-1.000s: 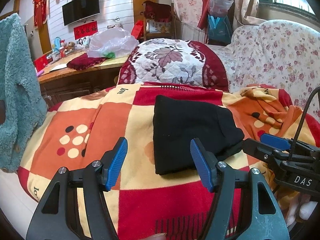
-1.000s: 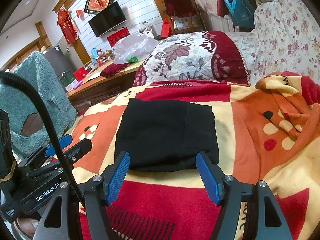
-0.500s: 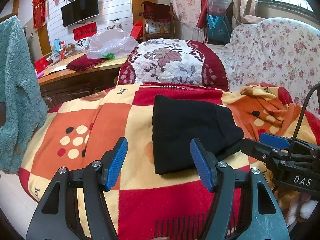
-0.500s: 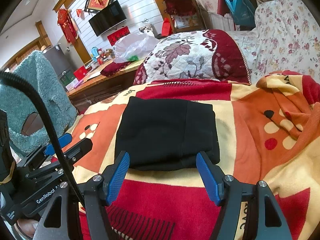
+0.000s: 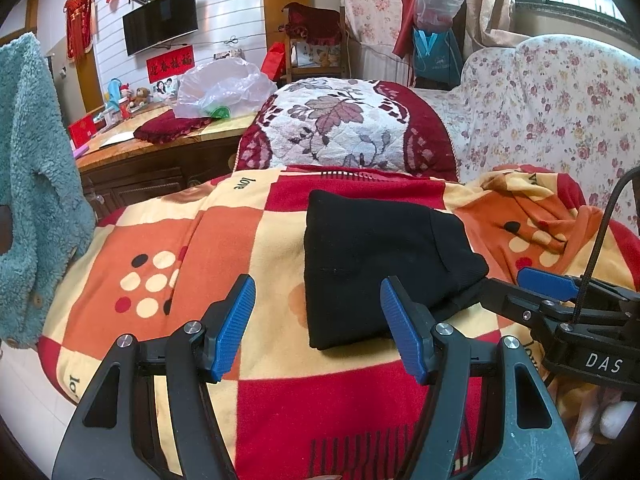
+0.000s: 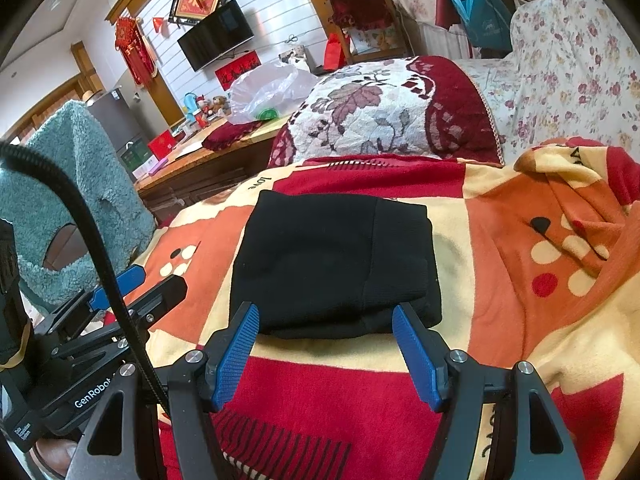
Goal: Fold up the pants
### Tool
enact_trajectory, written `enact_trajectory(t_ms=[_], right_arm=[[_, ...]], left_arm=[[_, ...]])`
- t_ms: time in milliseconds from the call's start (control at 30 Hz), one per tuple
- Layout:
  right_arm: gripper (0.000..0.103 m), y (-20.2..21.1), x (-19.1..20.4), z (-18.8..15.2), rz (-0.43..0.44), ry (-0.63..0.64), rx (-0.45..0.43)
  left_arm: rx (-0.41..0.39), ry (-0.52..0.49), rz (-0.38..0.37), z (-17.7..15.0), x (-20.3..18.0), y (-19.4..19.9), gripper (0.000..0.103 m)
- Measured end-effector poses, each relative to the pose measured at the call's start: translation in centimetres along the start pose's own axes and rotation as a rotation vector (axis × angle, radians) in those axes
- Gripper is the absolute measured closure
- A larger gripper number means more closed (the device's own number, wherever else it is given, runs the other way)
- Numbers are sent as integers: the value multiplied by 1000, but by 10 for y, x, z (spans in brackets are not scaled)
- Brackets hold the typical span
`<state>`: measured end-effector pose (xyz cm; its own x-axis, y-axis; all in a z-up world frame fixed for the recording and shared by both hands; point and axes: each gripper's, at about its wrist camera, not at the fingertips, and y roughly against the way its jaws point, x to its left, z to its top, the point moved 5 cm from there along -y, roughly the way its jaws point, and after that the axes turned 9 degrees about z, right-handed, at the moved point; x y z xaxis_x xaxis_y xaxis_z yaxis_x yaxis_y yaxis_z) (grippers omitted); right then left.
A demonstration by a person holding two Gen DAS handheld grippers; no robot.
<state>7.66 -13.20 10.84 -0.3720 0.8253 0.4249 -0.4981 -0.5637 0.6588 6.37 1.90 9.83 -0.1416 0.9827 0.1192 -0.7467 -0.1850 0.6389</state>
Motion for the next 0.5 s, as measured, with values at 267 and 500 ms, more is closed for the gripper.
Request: enact_trajectory(t_ms=[267, 500], right_arm=[[36, -1, 0, -1, 3, -4, 4], [36, 3, -5, -7, -17, -13, 8]], left_arm=[[-61, -11, 8, 2, -1, 6, 38], [-14, 19, -24, -10, 1, 3, 38]])
